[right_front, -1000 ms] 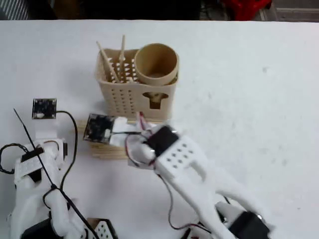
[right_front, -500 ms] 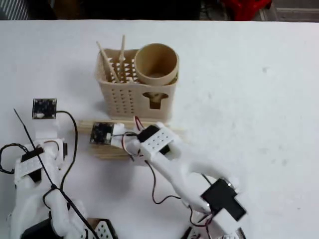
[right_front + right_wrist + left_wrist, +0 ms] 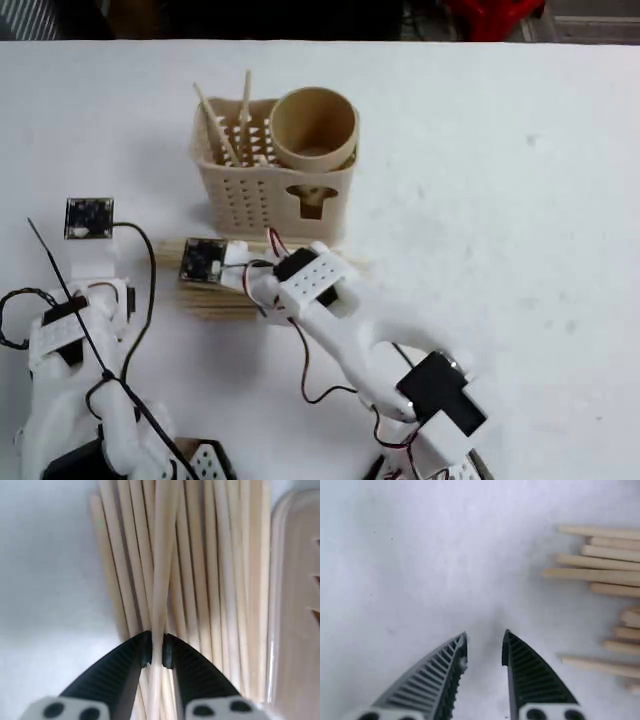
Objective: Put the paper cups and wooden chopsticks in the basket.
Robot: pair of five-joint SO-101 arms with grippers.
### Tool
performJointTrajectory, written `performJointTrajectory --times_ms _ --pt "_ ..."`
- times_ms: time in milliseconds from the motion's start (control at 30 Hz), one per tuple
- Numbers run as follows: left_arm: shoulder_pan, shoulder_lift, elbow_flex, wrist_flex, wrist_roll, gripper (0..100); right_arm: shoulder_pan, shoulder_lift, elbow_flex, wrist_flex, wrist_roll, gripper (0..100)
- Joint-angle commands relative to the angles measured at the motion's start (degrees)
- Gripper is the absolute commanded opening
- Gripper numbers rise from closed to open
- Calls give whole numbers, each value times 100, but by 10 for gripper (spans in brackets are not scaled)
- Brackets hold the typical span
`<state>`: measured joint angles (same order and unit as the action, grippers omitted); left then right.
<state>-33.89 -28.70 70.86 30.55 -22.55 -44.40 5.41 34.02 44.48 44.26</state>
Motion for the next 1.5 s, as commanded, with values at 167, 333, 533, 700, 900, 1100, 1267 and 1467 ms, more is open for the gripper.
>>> performJointTrajectory --times_ms 167,333,533,700,900,1100,1267,1467 --pt "-31 -13 -18 -105 -70 129 40 -866 70 611 -149 16" --pt "-31 -13 -18 -105 -70 129 40 -1560 431 637 -387 16" --pt "-31 -13 -18 -105 -70 129 426 -2290 659 637 -431 16" --pt "-31 -13 -18 -105 -70 129 611 -2800 730 646 -712 16" --pt "-31 -13 -18 -105 -70 129 629 -3266 686 637 -1310 16" --pt "-31 -13 -18 -105 -70 129 629 -4242 545 629 -2092 16" --pt "-31 -13 -18 -105 -70 129 629 -4840 88 629 -2611 16" --pt "-31 -13 -18 -105 -70 129 620 -4892 -914 593 -2892 16"
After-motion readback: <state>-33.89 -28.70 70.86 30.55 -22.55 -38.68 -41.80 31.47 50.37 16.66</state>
